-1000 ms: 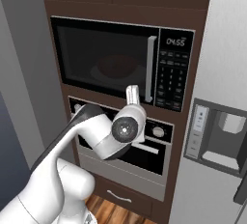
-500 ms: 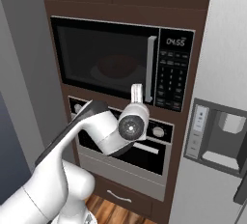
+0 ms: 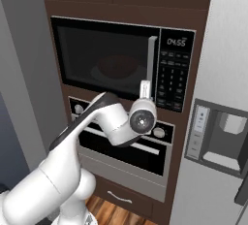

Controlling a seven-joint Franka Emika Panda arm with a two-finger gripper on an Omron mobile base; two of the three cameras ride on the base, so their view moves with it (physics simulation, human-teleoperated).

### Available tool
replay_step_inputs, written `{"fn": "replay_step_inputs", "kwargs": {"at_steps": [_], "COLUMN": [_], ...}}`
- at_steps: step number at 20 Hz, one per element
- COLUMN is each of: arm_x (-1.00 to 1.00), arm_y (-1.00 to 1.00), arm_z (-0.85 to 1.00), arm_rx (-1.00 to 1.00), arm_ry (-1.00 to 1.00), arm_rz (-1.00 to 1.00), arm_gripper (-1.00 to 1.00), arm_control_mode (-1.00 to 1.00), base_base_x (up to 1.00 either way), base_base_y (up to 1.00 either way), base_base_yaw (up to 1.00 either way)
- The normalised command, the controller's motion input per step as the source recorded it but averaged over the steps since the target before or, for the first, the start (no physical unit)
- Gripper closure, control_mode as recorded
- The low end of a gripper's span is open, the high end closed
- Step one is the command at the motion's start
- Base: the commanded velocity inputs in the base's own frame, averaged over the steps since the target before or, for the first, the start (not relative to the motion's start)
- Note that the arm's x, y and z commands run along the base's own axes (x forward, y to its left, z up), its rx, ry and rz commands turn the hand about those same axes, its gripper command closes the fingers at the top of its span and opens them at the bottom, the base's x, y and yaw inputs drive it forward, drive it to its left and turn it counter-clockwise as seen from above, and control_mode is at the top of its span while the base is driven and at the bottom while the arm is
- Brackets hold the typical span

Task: Place the bowl containing the bell pepper and onion in the microwave. Close the microwave door and press the start button to microwave the meal.

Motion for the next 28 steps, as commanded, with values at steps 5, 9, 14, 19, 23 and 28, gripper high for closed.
{"fn": "replay_step_inputs", "kwargs": {"at_steps": [5,9,14,19,23,28], "arm_x": [0.38,0.37,0.35,0.36,0.36,0.41], "arm_y": [-0.09,-0.14,-0.15,-0.14,-0.13,-0.12], "arm_z": [-0.21,-0.2,-0.24,-0.24,-0.2,-0.25], "arm_rx": [0.03,0.03,0.02,0.01,0.02,0.0], "arm_ry": [0.0,0.0,0.0,0.0,0.0,0.0], "arm_rz": [0.0,0.0,0.0,0.0,0.0,0.0], "arm_gripper": [1.0,1.0,1.0,1.0,1.0,1.0], "arm_control_mode": [-1.0,-1.0,-1.0,-1.0,-1.0,-1.0], "base_base_x": [0.0,0.0,0.0,0.0,0.0,0.0], "base_base_y": [0.0,0.0,0.0,0.0,0.0,0.0], "base_base_yaw": [0.0,0.0,0.0,0.0,0.0,0.0]}}
